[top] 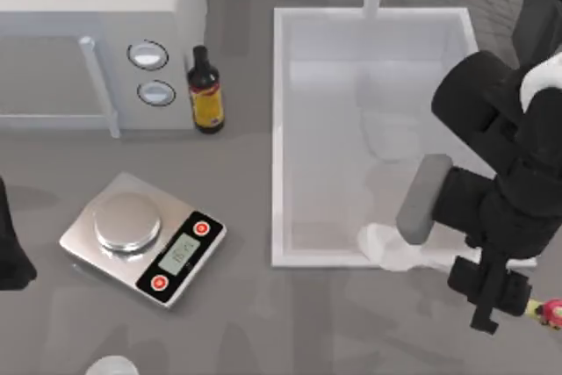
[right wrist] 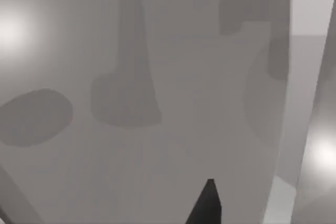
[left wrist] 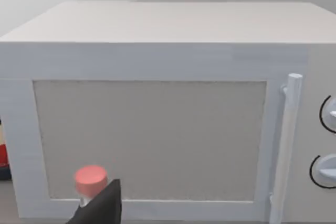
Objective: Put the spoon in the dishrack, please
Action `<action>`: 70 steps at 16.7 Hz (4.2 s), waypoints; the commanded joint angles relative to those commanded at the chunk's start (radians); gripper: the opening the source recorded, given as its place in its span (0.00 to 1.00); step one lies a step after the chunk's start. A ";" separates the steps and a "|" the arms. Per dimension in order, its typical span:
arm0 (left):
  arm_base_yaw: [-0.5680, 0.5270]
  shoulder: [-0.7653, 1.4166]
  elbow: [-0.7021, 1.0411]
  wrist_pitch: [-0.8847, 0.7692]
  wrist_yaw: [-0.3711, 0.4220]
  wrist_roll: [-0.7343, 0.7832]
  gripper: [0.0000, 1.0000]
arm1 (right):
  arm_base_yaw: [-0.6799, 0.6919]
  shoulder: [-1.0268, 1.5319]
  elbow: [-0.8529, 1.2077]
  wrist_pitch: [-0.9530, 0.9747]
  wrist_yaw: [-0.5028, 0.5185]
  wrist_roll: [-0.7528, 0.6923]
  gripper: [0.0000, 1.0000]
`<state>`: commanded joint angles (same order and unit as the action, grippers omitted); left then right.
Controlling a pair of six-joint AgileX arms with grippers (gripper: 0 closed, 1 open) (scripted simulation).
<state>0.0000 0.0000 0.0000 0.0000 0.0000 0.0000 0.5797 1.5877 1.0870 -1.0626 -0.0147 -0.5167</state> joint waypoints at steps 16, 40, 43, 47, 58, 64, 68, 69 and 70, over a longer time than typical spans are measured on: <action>0.000 0.000 0.000 0.000 0.000 0.000 1.00 | -0.034 -0.122 0.345 -0.410 -0.018 0.006 0.00; 0.000 0.000 0.000 0.000 0.000 0.000 1.00 | -1.213 -0.598 0.059 0.915 -0.601 0.533 0.00; 0.000 0.000 0.000 0.000 0.000 0.000 1.00 | -1.204 -0.581 0.063 0.927 -0.596 0.534 0.00; 0.000 0.000 0.000 0.000 0.000 0.000 1.00 | -1.156 -0.434 0.051 1.077 -0.547 0.536 0.00; 0.000 0.000 0.000 0.000 0.000 0.000 1.00 | -0.913 0.165 -0.091 1.833 -0.290 0.531 0.00; 0.000 0.000 0.000 0.000 0.000 0.000 1.00 | -0.886 0.209 -0.108 1.886 -0.262 0.533 0.00; 0.000 0.000 0.000 0.000 0.000 0.000 1.00 | -0.886 0.209 -0.108 1.886 -0.262 0.533 0.23; 0.000 0.000 0.000 0.000 0.000 0.000 1.00 | -0.886 0.209 -0.108 1.886 -0.262 0.533 0.30; 0.000 0.000 0.000 0.000 0.000 0.000 1.00 | -0.886 0.209 -0.108 1.886 -0.262 0.533 0.38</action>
<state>0.0000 0.0000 0.0000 0.0000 0.0000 0.0000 -0.3068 1.7970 0.9786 0.8231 -0.2772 0.0162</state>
